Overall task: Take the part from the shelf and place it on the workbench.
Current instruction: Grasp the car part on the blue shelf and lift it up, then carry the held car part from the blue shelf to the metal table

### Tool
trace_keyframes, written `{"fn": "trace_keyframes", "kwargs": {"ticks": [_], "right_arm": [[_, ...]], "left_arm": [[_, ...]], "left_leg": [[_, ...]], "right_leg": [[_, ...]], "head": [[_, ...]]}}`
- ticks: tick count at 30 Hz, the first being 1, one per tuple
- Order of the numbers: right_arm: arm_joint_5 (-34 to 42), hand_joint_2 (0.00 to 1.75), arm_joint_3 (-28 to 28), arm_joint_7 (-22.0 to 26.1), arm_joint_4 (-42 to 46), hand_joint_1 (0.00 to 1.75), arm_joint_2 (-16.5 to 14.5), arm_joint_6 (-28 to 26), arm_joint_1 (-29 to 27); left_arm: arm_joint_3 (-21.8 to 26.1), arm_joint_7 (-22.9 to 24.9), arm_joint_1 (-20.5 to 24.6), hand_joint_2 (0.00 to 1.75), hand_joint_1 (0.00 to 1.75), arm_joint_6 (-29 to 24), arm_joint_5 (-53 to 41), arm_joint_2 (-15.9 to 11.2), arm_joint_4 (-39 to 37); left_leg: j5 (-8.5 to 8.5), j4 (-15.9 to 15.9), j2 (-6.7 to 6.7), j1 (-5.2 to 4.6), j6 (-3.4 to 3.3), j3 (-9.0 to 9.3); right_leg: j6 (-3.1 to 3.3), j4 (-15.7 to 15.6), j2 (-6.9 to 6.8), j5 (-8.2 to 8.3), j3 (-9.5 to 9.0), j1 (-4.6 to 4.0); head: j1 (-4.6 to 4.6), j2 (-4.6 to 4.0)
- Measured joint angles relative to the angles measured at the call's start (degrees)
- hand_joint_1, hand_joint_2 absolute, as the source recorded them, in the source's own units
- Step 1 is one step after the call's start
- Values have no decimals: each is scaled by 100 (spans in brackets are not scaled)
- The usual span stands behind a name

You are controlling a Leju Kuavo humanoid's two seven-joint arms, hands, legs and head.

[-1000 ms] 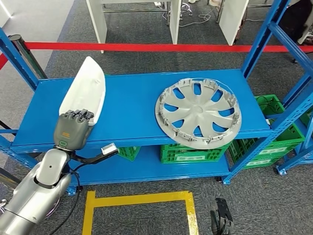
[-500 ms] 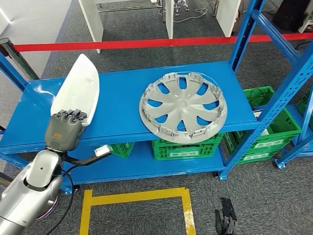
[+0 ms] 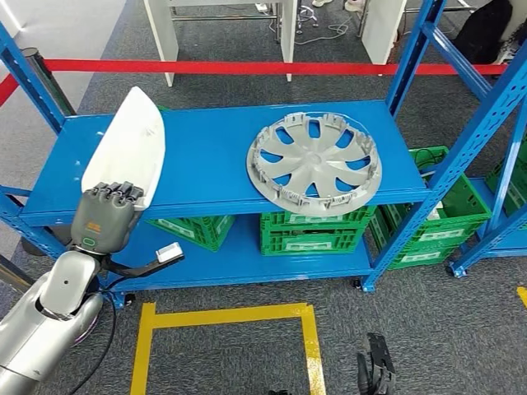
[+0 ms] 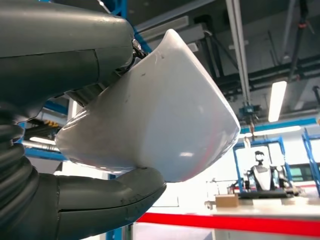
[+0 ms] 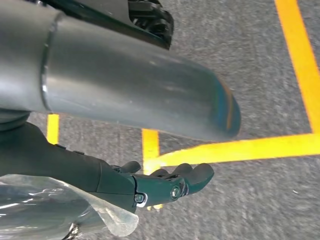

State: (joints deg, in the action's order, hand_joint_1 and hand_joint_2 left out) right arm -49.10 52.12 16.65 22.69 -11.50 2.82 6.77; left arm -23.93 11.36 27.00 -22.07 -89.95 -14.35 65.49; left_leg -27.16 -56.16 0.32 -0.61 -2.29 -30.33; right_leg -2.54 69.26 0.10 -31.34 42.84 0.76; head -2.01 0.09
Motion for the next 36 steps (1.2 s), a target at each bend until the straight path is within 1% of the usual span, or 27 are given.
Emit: {"fn": "trace_keyframes", "kwargs": {"ticks": [1, 2, 3, 4, 5, 7, 9, 11, 12, 13, 15, 16, 17, 18, 20, 22, 24, 26, 27, 29, 30, 31, 32, 33, 34, 35, 36], "right_arm": [[4, 0, 3, 3, 0, 0, 0, 0, 0], [9, 0, 7, 7, 0, 0, 0, 0, -1], [15, 0, 11, 14, 0, 0, 0, 0, -2], [20, 0, 15, 23, 1, 0, 0, 0, 0], [27, 0, 18, 33, 1, 0, 0, 0, 7], [50, 0, 25, 55, 3, 0, -1, -1, 27], [84, 0, 38, 81, 3, 0, -1, -2, 37], [116, 0, 62, 102, 2, 0, -3, -7, 36], [129, 0, 77, 108, 2, 0, -4, -10, 40], [138, 0, 91, 114, 2, 0, -7, -11, 44], [154, 0, 111, 120, 2, 0, -9, -8, 53], [160, 0, 117, 121, 2, 0, -10, -5, 53], [164, 0, 121, 121, 2, 0, -11, -3, 54], [166, 0, 125, 121, 2, 0, -11, -2, 56], [167, 0, 126, 121, 2, 0, -14, 0, 59], [170, 0, 128, 122, 5, 0, -21, 0, 67], [176, 0, 131, 123, 10, 0, -28, 0, 76], [179, 0, 132, 123, 10, 0, -32, 1, 72], [180, 0, 133, 122, 10, 0, -33, 1, 68], [181, 0, 136, 121, 11, 0, -33, 2, 70], [182, 0, 136, 121, 11, 0, -33, 3, 74], [181, 0, 136, 121, 11, 0, -33, 3, 78], [181, 0, 136, 121, 11, 0, -33, 3, 82], [181, 0, 136, 121, 11, 0, -33, 3, 84], [181, 0, 137, 121, 11, 0, -33, 3, 86], [181, 0, 138, 121, 13, 0, -33, 2, 90], [181, 0, 139, 121, 20, 0, -32, 2, 96]], "left_arm": [[13, -5, -27, 175, 175, 1, -1, -8, 4], [39, -25, -67, 175, 175, 2, -1, -22, 17], [80, -55, -115, 175, 175, 3, -1, -42, 38], [136, -94, -169, 175, 175, 3, -1, -63, 67], [202, -139, -220, 175, 175, 3, -1, -84, 104], [349, -208, -295, 175, 175, -11, 0, -127, 179], [489, -246, -346, 175, 175, -36, 1, -161, 236], [593, -272, -403, 175, 175, -51, 0, -191, 280], [632, -285, -432, 175, 175, -51, 0, -208, 304], [668, -296, -454, 175, 175, -48, 0, -222, 328], [730, -307, -479, 175, 175, -38, 1, -237, 371], [758, -308, -490, 175, 175, -35, 1, -239, 391], [786, -308, -506, 175, 175, -35, 1, -240, 414], [817, -309, -528, 175, 175, -37, 1, -242, 445], [891, -324, -568, 175, 175, -40, 1, -250, 547], [977, -355, -589, 175, 175, -40, 1, -260, 687], [1062, -389, -616, 175, 175, -38, 1, -269, 809], [1121, -411, -653, 175, 175, -33, 1, -278, 888], [1137, -418, -665, 175, 175, -30, 1, -280, 922], [1150, -422, -685, 175, 175, -27, -1, -280, 979], [1155, -423, -695, 175, 175, -27, -1, -280, 998], [1159, -423, -709, 175, 175, -27, -1, -281, 1010], [1164, -424, -725, 175, 175, -27, -1, -281, 1019], [1168, -425, -742, 175, 175, -27, -1, -281, 1023], [1174, -426, -757, 175, 175, -27, -1, -281, 1028], [1182, -427, -767, 175, 175, -27, -1, -281, 1037], [1191, -428, -771, 175, 175, -27, -1, -282, 1049]], "left_leg": [[71, -10, 2, -1, 4, -101], [140, -23, 5, -1, 11, -204], [202, -40, 8, 0, 23, -304], [256, -64, 11, 1, 39, -395], [301, -95, 13, 2, 61, -474], [373, -173, 16, -10, 111, -591], [463, -212, 19, -19, 161, -657], [474, -236, 11, -7, 219, -711], [339, -333, 3, 4, 252, -756], [100, -543, -4, 19, 288, -820], [-463, -1222, -10, 51, 344, -964], [-618, -1551, -10, 65, 361, -1004], [-630, -1752, -10, 76, 370, -986], [-522, -1783, -10, 85, 370, -892], [-230, -1283, -11, 95, 350, -446], [-245, -476, -17, 80, 309, 94], [-358, -78, -22, 46, 256, 302], [-265, -35, -12, 39, 172, 236], [-193, -23, -3, 44, 116, 178], [-38, -5, 12, 49, 32, 19], [35, -9, 11, 38, 9, -76], [106, -16, 11, 23, 1, -170], [177, -25, 12, 8, -4, -267], [245, -35, 12, -9, -3, -364], [309, -46, 12, -24, -1, -455], [370, -55, 12, -36, 4, -533], [425, -66, 11, -54, 15, -596]], "right_leg": [[-20, 332, -3, -102, 33, 1], [-34, 542, -5, -61, 5, 2], [-44, 576, -7, 81, -104, 3], [-45, 400, -8, 246, -317, 5], [-36, 46, -8, 311, -615, 6], [0, -773, 3, 172, -1218, -2], [63, -1142, 16, 28, -1444, -19], [168, -1164, 2, 98, -1365, -3], [223, -1170, -9, 153, -1315, 7], [267, -1177, -20, 216, -1252, 17], [301, -1164, -26, 343, -1107, 12], [298, -1155, -29, 408, -1017, 11], [294, -1142, -31, 468, -927, 11], [287, -1125, -34, 525, -834, 11], [258, -1088, -34, 630, -669, 11], [203, -1071, -30, 734, -568, 1], [137, -1097, -30, 845, -538, 0], [72, -1125, -27, 890, -507, 12], [49, -1060, -24, 773, -455, 16], [23, -609, -18, 244, -288, 22], [17, -235, -18, -50, -193, 20], [12, 144, -18, -239, -129, 19], [14, 434, -18, -288, -117, 14], [27, 563, -19, -205, -182, 6], [52, 489, -18, -42, -343, -6], [91, 221, -18, 110, -598, -25], [138, -205, -19, 162, -947, -52]], "head": [[-4, 0], [-4, 0], [-4, 0], [-5, 0], [-6, 0], [-6, 1], [-4, 1], [-2, 0], [10, 0], [26, 0], [56, 0], [61, 0], [61, 0], [61, 0], [61, 0], [57, 0], [55, 0], [56, 0], [49, 0], [32, 0], [21, 0], [18, 0], [18, 0], [17, 0], [17, 0], [18, 0], [16, 0]]}}
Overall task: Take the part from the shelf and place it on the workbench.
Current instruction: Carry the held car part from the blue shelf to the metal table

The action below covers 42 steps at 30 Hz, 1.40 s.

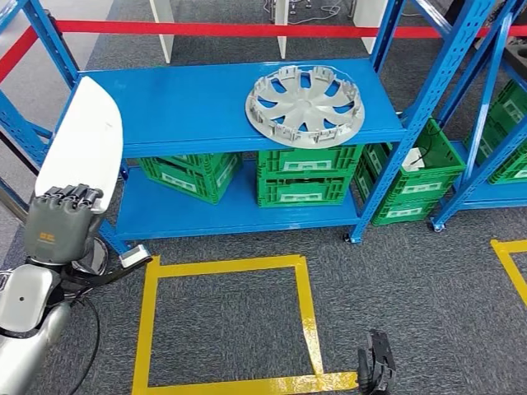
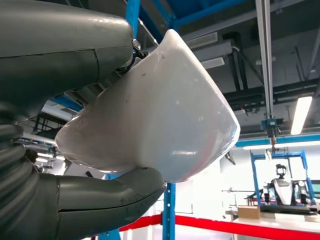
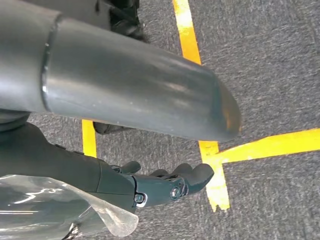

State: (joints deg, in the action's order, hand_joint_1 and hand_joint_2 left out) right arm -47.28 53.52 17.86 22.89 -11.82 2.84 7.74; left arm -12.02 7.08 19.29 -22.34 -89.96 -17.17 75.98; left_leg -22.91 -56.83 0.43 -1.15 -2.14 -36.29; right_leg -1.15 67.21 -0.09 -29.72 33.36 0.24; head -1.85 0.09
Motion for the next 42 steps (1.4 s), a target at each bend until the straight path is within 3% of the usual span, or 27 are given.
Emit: {"fn": "trace_keyframes", "kwargs": {"ticks": [2, 3, 5, 6, 8, 10, 11, 12, 13, 15, 17, 19, 21, 22, 25, 26, 27, 28, 30, 32, 33, 35, 37, 38, 40, 41, 42], "right_arm": [[0, 0, 2, 4, 21, 0, 0, 0, 21], [0, 0, 2, 7, 31, 0, 0, 0, 30], [0, 0, 3, 5, 34, 0, -5, 0, 26], [1, 0, 6, 3, 35, 0, -9, 0, 22], [1, 0, 11, 1, 38, 0, -20, 3, 18], [1, 0, 15, -1, 39, 0, -25, 9, 19], [2, 0, 15, -1, 39, 0, -27, 10, 18], [3, 0, 16, -1, 39, 0, -27, 10, 17], [5, 0, 17, -1, 39, 0, -27, 9, 17], [11, 0, 20, -1, 43, 0, -28, 8, 17], [16, 0, 27, 1, 53, 0, -33, 9, 21], [19, 0, 33, 1, 63, 0, -38, 8, 19], [22, 0, 38, 0, 69, 0, -38, 3, 0], [24, 0, 42, 3, 74, 0, -38, 1, -10], [28, 0, 48, 79, 99, 0, -43, 0, -12], [28, 0, 47, 112, 106, 0, -47, 0, -5], [29, 0, 46, 135, 111, 0, -52, -3, 1], [30, 0, 46, 146, 117, 0, -55, -8, 5], [32, 0, 46, 155, 136, 0, -57, -20, 17], [34, 0, 43, 160, 169, 0, -60, -33, 47], [35, 0, 41, 162, 181, 0, -64, -39, 63], [36, 0, 40, 159, 188, 0, -76, -57, 66], [34, 0, 44, 145, 189, 0, -86, -81, 39], [25, 0, 44, 135, 189, 0, -92, -98, 27], [-9, 0, 40, 113, 190, 0, -96, -155, 22], [-29, 0, 38, 98, 190, 0, -97, -186, 17], [-43, 0, 38, 85, 190, 0, -97, -211, 9]], "left_arm": [[27, 0, 0, 175, 175, -2, 0, -4, 33], [39, 0, 0, 175, 175, -2, 1, -5, 46], [52, -1, -8, 175, 175, -3, 1, -8, 57], [57, -3, -16, 175, 175, -2, 1, -13, 57], [67, -5, -29, 175, 175, -1, 2, -28, 58], [73, -5, -42, 175, 175, -4, 2, -40, 58], [74, -5, -52, 175, 175, -6, 2, -43, 59], [75, -5, -62, 175, 175, -8, 2, -44, 61], [79, -6, -70, 175, 175, -10, 2, -46, 70], [94, -7, -74, 175, 175, -15, 2, -51, 118], [122, -22, -77, 175, 175, -20, 2, -54, 204], [167, -63, -91, 175, 175, -27, 2, -52, 279], [215, -113, -115, 175, 175, -32, 2, -47, 327], [233, -133, -128, 175, 175, -34, 2, -44, 351], [305, -204, -188, 175, 175, -51, 2, -36, 432], [353, -248, -224, 175, 175, -60, 2, -33, 458], [407, -302, -261, 175, 175, -67, 2, -31, 481], [460, -352, -291, 175, 175, -72, 2, -28, 498], [559, -420, -329, 175, 175, -75, 2, -22, 529], [655, -456, -344, 175, 175, -77, 2, -12, 571], [694, -469, -344, 175, 175, -77, 2, -6, 589], [750, -491, -350, 175, 175, -75, 3, 7, 610], [782, -514, -370, 175, 175, -67, 2, 19, 616], [799, -542, -380, 175, 175, -57, 2, 25, 617], [828, -619, -392, 175, 175, -19, 2, 46, 618], [840, -650, -401, 175, 175, 2, 2, 62, 618], [850, -665, -411, 175, 175, 19, 2, 79, 618]], "left_leg": [[117, -20, 5, -22, 32, -86], [179, -19, 10, -23, 57, -114], [272, 0, 8, -10, 113, -153], [196, -33, -2, -2, 151, -184], [-296, -419, -21, 36, 234, -297], [-860, -1165, -24, 96, 314, -419], [-957, -1489, -24, 123, 346, -436], [-901, -1666, -24, 147, 371, -394], [-746, -1661, -24, 168, 388, -270], [-516, -1104, -25, 196, 395, 230], [-647, -306, -31, 184, 355, 772], [-763, 34, -34, 147, 287, 939], [-651, 56, -15, 149, 189, 842], [-577, 70, -4, 154, 134, 776], [-355, 70, 12, 142, 50, 513], [-283, 60, 14, 132, 48, 418], [-212, 45, 17, 122, 50, 319], [-147, 28, 19, 114, 55, 222], [-24, -14, 17, 101, 78, 31], [83, -66, 13, 79, 121, -101], [143, -77, 14, 74, 145, -138], [265, -65, 16, 77, 199, -188], [142, -144, 5, 94, 264, -254], [-72, -326, -2, 101, 296, -315], [-615, -1002, -7, 123, 349, -472], [-769, -1372, -7, 133, 368, -535], [-787, -1633, -8, 143, 380, -550]], "right_leg": [[54, -848, -4, -121, -607, -36], [63, -1093, -5, -192, -760, -51], [93, -1199, -14, -139, -707, -46], [133, -1209, -24, -74, -653, -35], [210, -1225, -45, 82, -523, -9], [234, -1210, -45, 232, -348, -8], [227, -1195, -45, 300, -247, -7], [216, -1168, -46, 361, -141, -4], [200, -1130, -47, 416, -31, 2], [158, -1032, -47, 508, 174, 11], [97, -953, -44, 593, 303, 8], [25, -948, -43, 698, 353, 15], [-44, -940, -35, 689, 410, 37], [-69, -839, -26, 534, 473, 43], [-107, 87, -6, -302, 735, 45], [-113, 446, -6, -440, 782, 45], [-114, 686, -5, -430, 772, 44], [-107, 750, -5, -296, 688, 44], [-61, 299, -3, 9, 223, 39], [-13, -577, 0, -50, -436, 23], [-1, -889, 5, -144, -634, 12], [23, -1121, 7, -195, -698, 6], [100, -1124, -10, -84, -607, 19], [142, -1136, -20, -19, -554, 29], [191, -1129, -26, 98, -425, 29], [197, -1122, -26, 159, -349, 28], [196, -1111, -26, 212, -275, 28]], "head": [[9, 0], [11, 0], [7, 0], [4, 0], [24, 0], [54, 0], [55, 0], [57, 0], [57, 0], [57, 0], [54, 0], [52, 0], [50, 0], [39, 0], [-10, 0], [-17, 0], [-18, 0], [-19, 0], [-20, 0], [-24, 0], [-25, 0], [-28, 0], [-20, 1], [-10, 1], [12, 0], [16, 0], [18, 0]]}}
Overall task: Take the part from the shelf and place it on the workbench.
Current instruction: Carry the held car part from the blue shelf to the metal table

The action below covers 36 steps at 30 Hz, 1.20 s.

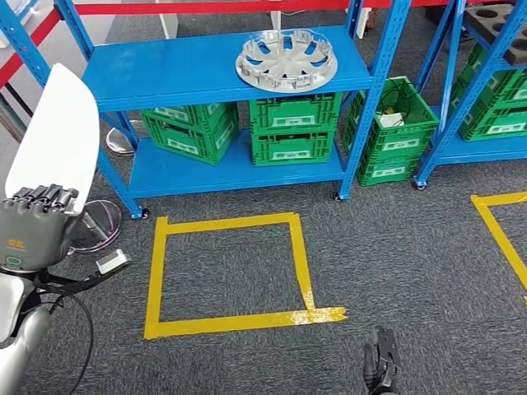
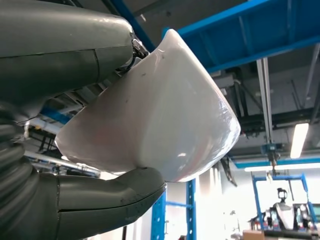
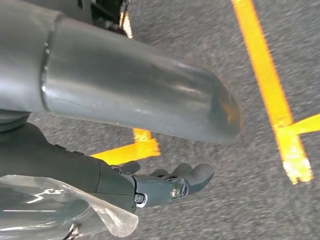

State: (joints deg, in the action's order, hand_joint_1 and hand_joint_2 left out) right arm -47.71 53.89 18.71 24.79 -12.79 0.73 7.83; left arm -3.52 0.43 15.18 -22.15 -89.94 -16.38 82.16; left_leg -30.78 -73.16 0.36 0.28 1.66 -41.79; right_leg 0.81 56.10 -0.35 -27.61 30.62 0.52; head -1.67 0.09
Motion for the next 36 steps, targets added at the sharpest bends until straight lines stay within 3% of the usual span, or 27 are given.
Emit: {"fn": "trace_keyframes", "kwargs": {"ticks": [1, 2, 4, 6, 7, 9, 10, 12, 14, 15, 16, 17, 19, 20, 22, 26, 36], "right_arm": [[-9, 0, 0, -12, -1, 0, 0, -16, -9], [-15, 0, 1, -21, -2, 0, 0, -26, -18], [-23, 0, 0, -32, -5, 0, -1, -42, -29], [-43, 0, 0, -54, -10, 0, -2, -68, -33], [-61, 0, 0, -78, -13, 0, -2, -86, -38], [-130, 0, -2, -164, -27, 0, -1, -127, -53], [-183, 0, -7, -225, -39, 0, 2, -156, -64], [-313, 0, -31, -367, -88, 0, 20, -236, -86], [-417, 0, -53, -483, -161, 0, 46, -320, -116], [-451, 0, -56, -520, -197, 0, 60, -354, -137], [-470, 0, -56, -545, -225, 0, 69, -378, -161], [-482, 0, -56, -557, -248, 0, 81, -395, -182], [-490, 0, -57, -567, -279, 0, 109, -410, -201], [-491, 0, -57, -568, -292, 0, 120, -413, -200], [-493, 0, -59, -572, -320, 0, 133, -413, -198], [-502, 0, -58, -576, -353, 0, 140, -417, -215], [-728, 0, -58, -872, -438, 0, 212, -529, -258]], "left_arm": [[7, -4, -6, 175, 175, 9, 0, 15, 0], [14, -4, -8, 175, 175, 14, 0, 26, 0], [24, -5, 1, 175, 175, 12, 0, 39, 5], [38, -22, 17, 175, 175, 12, 0, 49, 20], [45, -35, 29, 175, 175, 14, 0, 55, 25], [54, -68, 45, 175, 175, 18, 0, 73, 28], [55, -87, 59, 175, 175, 22, 0, 87, 28], [54, -116, 99, 175, 175, 45, 0, 126, 27], [49, -121, 141, 175, 175, 84, 0, 165, 25], [45, -119, 151, 175, 175, 100, 0, 182, 23], [42, -116, 158, 175, 175, 110, 0, 194, 21], [39, -114, 164, 175, 175, 114, 0, 202, 20], [37, -109, 187, 175, 175, 115, 0, 213, 20], [37, -107, 204, 175, 175, 115, -1, 215, 20], [34, -105, 227, 175, 175, 115, -3, 222, 20], [29, -104, 251, 175, 175, 115, -2, 229, 20], [-1, -106, 334, 175, 175, 136, -2, 257, 17]], "left_leg": [[97, -86, 0, 9, 4, 55], [253, 41, 0, 15, -1, 206], [428, 762, -2, 12, -44, 735], [360, 1412, -5, -7, -101, 1147], [302, 1559, -6, -20, -129, 1215], [306, 1650, -1, -11, -185, 1192], [327, 1681, 4, 1, -223, 1175], [391, 1709, 14, 18, -288, 1124], [436, 1698, 15, 7, -319, 1057], [452, 1691, 15, 0, -320, 1030], [463, 1681, 14, -6, -319, 1009], [470, 1671, 14, -10, -315, 997], [474, 1651, 15, -21, -297, 982], [477, 1631, 15, -33, -279, 964], [493, 1592, 14, -61, -257, 904], [531, 1589, 14, -63, -286, 860], [596, 1647, 14, -54, -206, 850]], "right_leg": [[-5, 16, 0, 46, 73, 0], [-14, 33, 0, 86, 141, 0], [-46, 73, 2, 145, 241, -7], [-105, 99, 3, 201, 300, -19], [-140, 104, 0, 231, 329, -24], [-215, 124, -3, 259, 399, -25], [-248, 200, 1, 197, 459, -26], [-297, 691, 19, -127, 695, -23], [-322, 1457, 24, -492, 1009, -21], [-326, 1701, 24, -563, 1099, -21], [-323, 1735, 24, -529, 1085, -22], [-312, 1535, 24, -397, 953, -22], [-269, 756, 26, -64, 507, -28], [-242, 410, 27, 30, 317, -31], [-212, 116, 33, 62, 174, -31], [-201, 97, 42, 86, 200, -41], [-138, 110, 33, 108, 234, -54]], "head": [[0, 0], [0, 0], [1, 0], [2, 0], [0, 0], [-1, 0], [-10, 0], [-27, 0], [-39, 0], [-38, 0], [-39, 0], [-38, 0], [-38, 0], [-37, 0], [-32, 0], [-27, 0], [-29, 0]]}}
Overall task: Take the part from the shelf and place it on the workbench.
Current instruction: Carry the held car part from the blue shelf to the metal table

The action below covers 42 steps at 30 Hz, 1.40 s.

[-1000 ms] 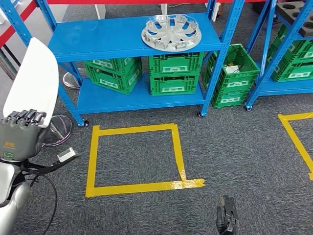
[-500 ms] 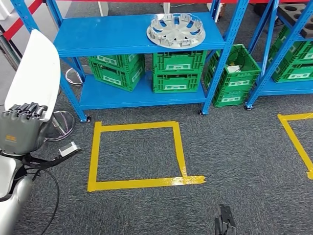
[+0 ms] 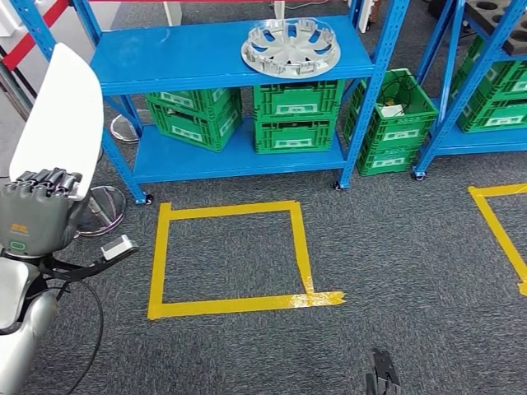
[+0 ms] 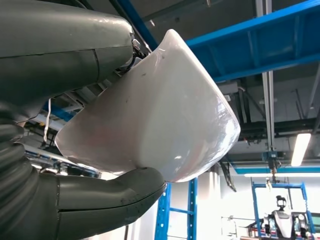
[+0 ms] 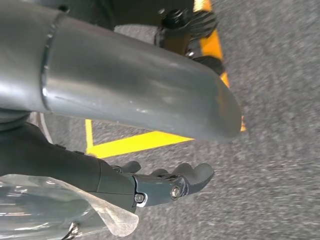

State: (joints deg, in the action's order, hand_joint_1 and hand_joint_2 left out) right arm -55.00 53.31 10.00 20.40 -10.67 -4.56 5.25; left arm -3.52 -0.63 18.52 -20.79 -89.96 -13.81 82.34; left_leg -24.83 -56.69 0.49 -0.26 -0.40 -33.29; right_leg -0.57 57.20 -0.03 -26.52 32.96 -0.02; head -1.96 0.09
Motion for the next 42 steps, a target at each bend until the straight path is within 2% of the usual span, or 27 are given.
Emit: {"fn": "trace_keyframes", "kwargs": {"ticks": [15, 24, 29, 33, 35, 37, 38, 39, 40, 41, 42], "right_arm": [[-849, 0, 4, -424, -43, 0, 126, -396, -67], [-1068, 0, 4, -431, -43, 0, 155, -451, -59], [-1098, 0, 4, -426, -45, 0, 155, -428, -51], [-1137, 0, 4, -435, -47, 0, 157, -395, -42], [-1152, 0, 4, -443, -47, 0, 160, -395, -41], [-1155, 0, 4, -448, -48, 0, 162, -395, -45], [-1156, 0, 4, -449, -50, 0, 162, -394, -48], [-1156, 0, 4, -449, -52, 0, 162, -394, -51], [-1156, 0, 4, -449, -54, 0, 163, -394, -54], [-1156, 0, 4, -449, -54, 0, 167, -394, -54], [-1158, 0, 5, -449, -54, 0, 172, -394, -51]], "left_arm": [[-71, 130, 35, 175, 175, 92, 0, -4, -7], [-92, 314, 50, 175, 175, 192, 0, -24, -7], [-131, 324, 58, 175, 175, 207, 0, -56, -7], [-166, 326, 69, 175, 175, 209, 0, -79, -5], [-175, 326, 90, 175, 175, 207, 0, -85, -4], [-183, 326, 103, 175, 175, 206, -1, -84, -4], [-188, 326, 104, 175, 175, 207, -1, -83, -4], [-194, 326, 101, 175, 175, 207, -2, -82, -4], [-200, 326, 99, 175, 175, 208, -2, -81, -4], [-204, 326, 99, 175, 175, 208, -2, -80, -4], [-206, 326, 99, 175, 175, 207, -2, -79, -4]], "left_leg": [[6, -15, 0, -16, 10, -16], [4, -39, 0, -26, 2, -26], [-8, -75, -1, -32, -22, -47], [27, -29, 5, -28, -93, -46], [88, 64, 17, 5, -148, -31], [120, 94, 24, 21, -175, -51], [127, 92, 24, 23, -174, -69], [137, 86, 24, 26, -166, -84], [147, 75, 24, 33, -154, -99], [154, 58, 23, 44, -138, -113], [154, 29, 23, 56, -117, -128]], "right_leg": [[-11, -1, -3, 24, 2, 22], [-24, -4, -4, 36, 7, 30], [-44, -3, -5, 44, 9, 36], [-109, -4, -4, 41, 22, 43], [-149, 245, 3, -177, 149, 40], [-186, 933, 6, -592, 447, 59], [-208, 1303, 5, -752, 597, 72], [-230, 1540, 4, -817, 685, 85], [-249, 1567, 3, -770, 673, 97], [-266, 1364, -1, -625, 548, 112], [-283, 990, -5, -435, 336, 130]], "head": [[-1, 0], [1, 0], [1, 0], [-1, 0], [-15, 0], [-27, 0], [-28, 0], [-27, 0], [-27, 0], [-28, 0], [-28, 0]]}}
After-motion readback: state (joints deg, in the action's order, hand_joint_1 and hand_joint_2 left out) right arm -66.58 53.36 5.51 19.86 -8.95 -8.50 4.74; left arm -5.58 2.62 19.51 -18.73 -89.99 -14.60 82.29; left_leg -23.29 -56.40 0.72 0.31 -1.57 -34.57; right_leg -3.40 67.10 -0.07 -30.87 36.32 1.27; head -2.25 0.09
